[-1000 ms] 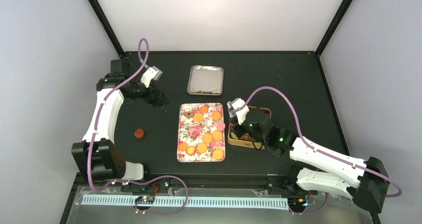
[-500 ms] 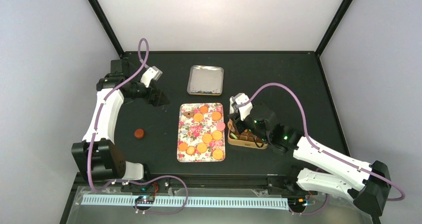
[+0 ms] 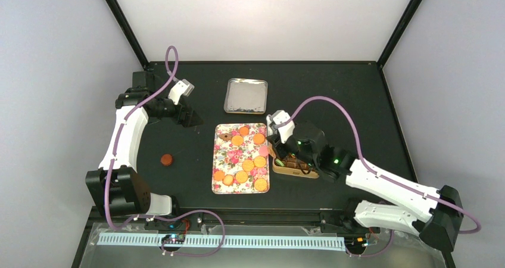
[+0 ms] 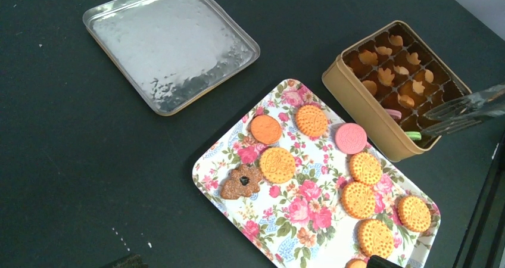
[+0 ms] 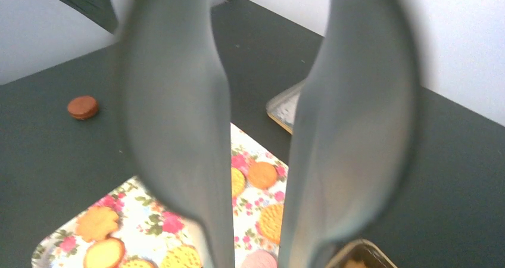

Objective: Pack the cookies
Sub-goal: Pick up the fake cookies from the plate.

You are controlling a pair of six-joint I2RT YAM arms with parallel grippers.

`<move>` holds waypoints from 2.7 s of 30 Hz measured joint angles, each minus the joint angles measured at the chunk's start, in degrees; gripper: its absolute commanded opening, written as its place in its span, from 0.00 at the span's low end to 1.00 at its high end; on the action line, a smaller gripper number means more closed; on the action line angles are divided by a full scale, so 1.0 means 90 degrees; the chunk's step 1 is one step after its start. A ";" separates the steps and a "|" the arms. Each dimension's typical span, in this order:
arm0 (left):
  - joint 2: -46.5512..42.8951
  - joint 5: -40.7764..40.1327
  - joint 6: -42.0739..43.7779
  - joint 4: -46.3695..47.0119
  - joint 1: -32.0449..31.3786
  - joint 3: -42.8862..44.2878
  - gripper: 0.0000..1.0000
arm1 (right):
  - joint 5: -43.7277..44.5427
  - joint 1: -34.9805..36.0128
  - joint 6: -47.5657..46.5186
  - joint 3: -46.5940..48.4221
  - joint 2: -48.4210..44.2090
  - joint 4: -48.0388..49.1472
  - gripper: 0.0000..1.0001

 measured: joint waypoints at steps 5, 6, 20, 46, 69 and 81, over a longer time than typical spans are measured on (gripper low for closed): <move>0.0017 -0.0148 -0.0002 -0.0029 0.0007 0.0000 0.99 | -0.0070 0.0607 -0.0129 0.0610 0.0772 0.0270 0.27; 0.0019 -0.0177 -0.0002 -0.0044 0.0015 0.0000 0.99 | -0.0114 0.0750 -0.0151 0.0726 0.0969 0.0355 0.28; 0.0019 -0.0432 0.0034 -0.0270 0.0199 0.0000 0.99 | -0.1190 0.1605 -0.0325 0.2103 0.3886 0.1069 0.32; 0.0019 -0.0418 0.0175 -0.0318 0.0204 0.0000 0.99 | -0.0996 0.1809 -0.0364 0.1479 0.4148 0.2013 0.41; 0.0017 -0.0277 0.0228 -0.0403 0.0204 0.0085 0.99 | -0.0680 0.1817 0.0010 0.0959 0.3604 0.2212 0.01; 0.0017 -0.0209 0.0223 -0.0396 0.0204 0.0109 0.99 | 0.0053 0.1481 -0.0085 0.0959 0.1603 0.1695 0.01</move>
